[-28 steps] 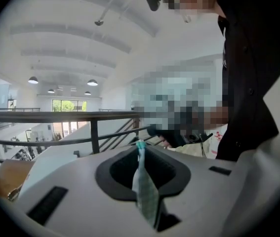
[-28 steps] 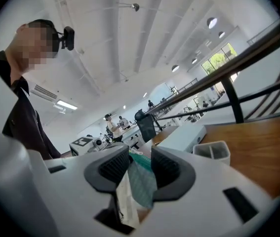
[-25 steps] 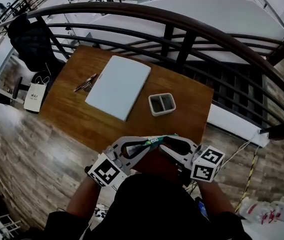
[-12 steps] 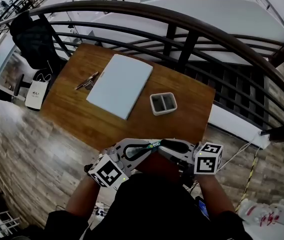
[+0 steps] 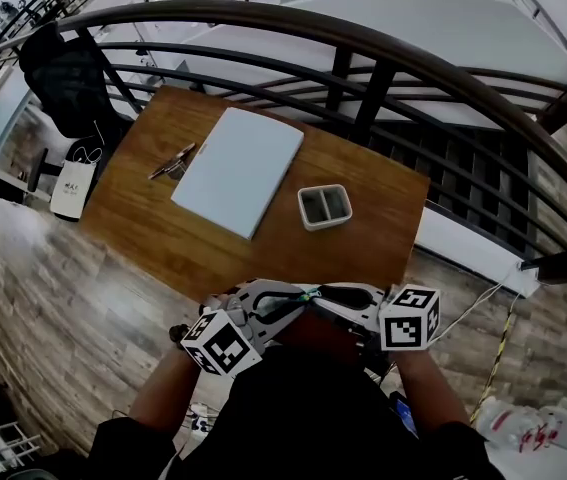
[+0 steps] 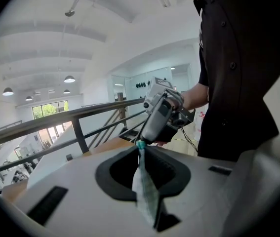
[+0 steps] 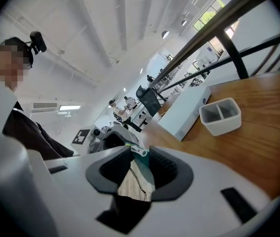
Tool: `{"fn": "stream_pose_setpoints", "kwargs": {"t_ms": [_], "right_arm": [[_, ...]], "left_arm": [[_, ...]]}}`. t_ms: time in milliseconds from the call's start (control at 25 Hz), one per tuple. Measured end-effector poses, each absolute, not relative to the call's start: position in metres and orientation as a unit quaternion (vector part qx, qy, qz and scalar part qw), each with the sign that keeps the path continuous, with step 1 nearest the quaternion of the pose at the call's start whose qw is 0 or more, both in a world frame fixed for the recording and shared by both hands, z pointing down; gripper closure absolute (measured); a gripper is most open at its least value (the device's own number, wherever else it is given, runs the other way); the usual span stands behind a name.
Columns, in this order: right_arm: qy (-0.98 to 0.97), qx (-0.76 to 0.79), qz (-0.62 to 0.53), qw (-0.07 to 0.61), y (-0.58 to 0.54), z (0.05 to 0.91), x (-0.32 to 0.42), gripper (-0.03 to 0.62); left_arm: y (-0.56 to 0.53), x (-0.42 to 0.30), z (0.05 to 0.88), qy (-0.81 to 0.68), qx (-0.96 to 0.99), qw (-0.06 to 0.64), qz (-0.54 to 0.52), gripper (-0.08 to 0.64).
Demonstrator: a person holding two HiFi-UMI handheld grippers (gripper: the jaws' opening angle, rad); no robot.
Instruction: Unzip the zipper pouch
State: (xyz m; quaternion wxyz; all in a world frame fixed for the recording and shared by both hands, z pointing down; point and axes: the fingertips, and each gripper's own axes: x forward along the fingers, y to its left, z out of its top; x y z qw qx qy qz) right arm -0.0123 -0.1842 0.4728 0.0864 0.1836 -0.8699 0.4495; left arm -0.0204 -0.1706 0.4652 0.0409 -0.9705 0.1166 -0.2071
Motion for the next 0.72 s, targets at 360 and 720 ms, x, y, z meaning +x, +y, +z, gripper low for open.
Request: {"fn": "stream_pose_setpoints", "kwargs": {"t_ms": [360, 720], "right_arm": [[-0.868, 0.217, 0.425, 0.133, -0.184, 0.479, -0.010, 0.502], [-0.845, 0.233, 0.472, 0.092, -0.191, 0.474, -0.004, 0.558]], "left_arm": [[-0.171, -0.019, 0.474, 0.113, -0.965, 0.055, -0.229, 0.512], [-0.175, -0.023, 0.478, 0.118, -0.962, 0.063, -0.238, 0.512]]}}
